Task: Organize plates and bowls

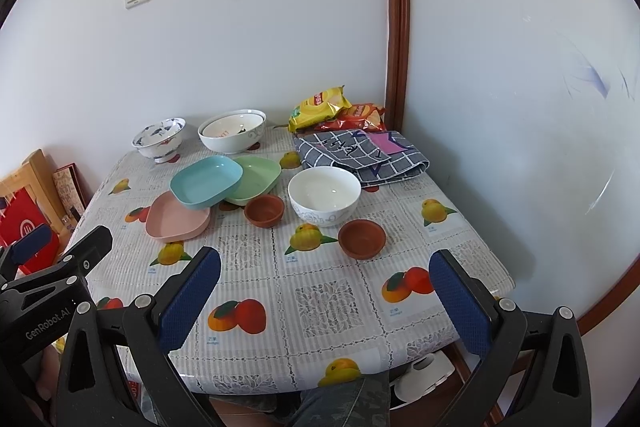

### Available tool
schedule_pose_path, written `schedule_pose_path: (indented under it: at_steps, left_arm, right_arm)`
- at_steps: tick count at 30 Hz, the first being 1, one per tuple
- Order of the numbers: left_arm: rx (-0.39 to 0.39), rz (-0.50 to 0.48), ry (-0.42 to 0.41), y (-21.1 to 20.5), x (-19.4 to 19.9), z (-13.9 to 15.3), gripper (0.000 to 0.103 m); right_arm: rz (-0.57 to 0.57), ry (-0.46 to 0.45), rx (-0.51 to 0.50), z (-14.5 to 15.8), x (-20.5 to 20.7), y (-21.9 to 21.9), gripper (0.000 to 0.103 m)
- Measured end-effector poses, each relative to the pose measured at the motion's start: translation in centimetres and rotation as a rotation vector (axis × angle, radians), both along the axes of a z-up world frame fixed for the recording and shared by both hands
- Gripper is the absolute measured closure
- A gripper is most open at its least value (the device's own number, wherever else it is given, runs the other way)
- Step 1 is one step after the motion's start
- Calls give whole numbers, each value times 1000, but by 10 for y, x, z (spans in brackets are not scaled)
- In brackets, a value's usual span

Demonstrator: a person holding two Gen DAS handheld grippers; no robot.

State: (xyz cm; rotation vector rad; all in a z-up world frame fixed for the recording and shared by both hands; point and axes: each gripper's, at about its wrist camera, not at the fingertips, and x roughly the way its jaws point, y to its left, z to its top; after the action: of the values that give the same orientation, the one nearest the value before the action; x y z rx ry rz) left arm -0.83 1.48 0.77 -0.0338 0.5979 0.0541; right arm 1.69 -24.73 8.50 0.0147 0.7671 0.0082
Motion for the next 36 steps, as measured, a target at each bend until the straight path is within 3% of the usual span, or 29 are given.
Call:
schedule_pose_path:
  at_steps: [36]
  left_arm:
    - [2,3,0,-1,11,4,0]
  right_arm:
    - [-11,-3,24,3,5,-4,0]
